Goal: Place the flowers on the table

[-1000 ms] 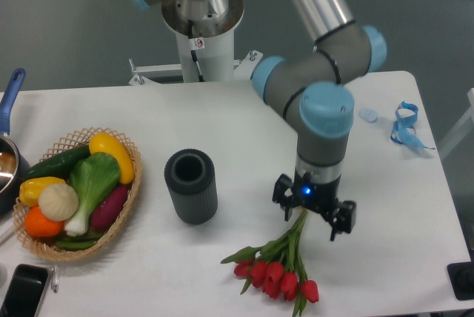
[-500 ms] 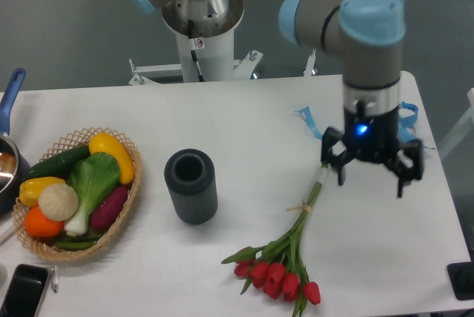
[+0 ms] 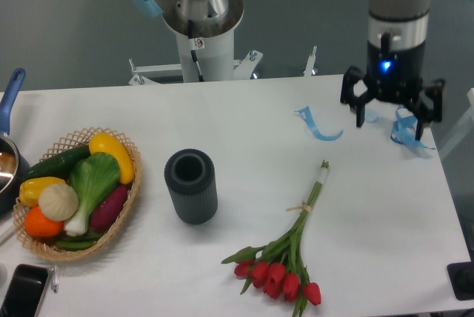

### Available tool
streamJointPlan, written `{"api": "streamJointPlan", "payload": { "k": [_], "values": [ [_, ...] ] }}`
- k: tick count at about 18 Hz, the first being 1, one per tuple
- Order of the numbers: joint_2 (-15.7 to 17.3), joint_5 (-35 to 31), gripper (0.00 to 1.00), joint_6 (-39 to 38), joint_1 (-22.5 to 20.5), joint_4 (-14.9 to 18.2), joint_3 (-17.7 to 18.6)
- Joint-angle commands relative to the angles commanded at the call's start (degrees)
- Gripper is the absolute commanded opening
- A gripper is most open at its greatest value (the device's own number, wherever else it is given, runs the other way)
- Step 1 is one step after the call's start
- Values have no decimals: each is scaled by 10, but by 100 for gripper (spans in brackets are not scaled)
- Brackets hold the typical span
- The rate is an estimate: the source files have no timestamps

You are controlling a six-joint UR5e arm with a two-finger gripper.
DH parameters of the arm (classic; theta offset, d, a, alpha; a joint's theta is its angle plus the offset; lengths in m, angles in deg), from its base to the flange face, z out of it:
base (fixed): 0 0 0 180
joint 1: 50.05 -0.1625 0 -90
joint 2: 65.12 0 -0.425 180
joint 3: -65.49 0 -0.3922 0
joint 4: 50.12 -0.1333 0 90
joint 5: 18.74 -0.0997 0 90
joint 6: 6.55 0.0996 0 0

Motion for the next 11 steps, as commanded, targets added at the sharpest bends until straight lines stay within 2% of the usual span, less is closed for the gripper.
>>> {"api": "streamJointPlan", "payload": {
  "k": [3,5,11],
  "values": [
    [18,5,100,89,-29,73,-7],
    [26,3,100,138,-41,106,-6],
    [33,7,100,145,-54,107,0]
  ]
}}
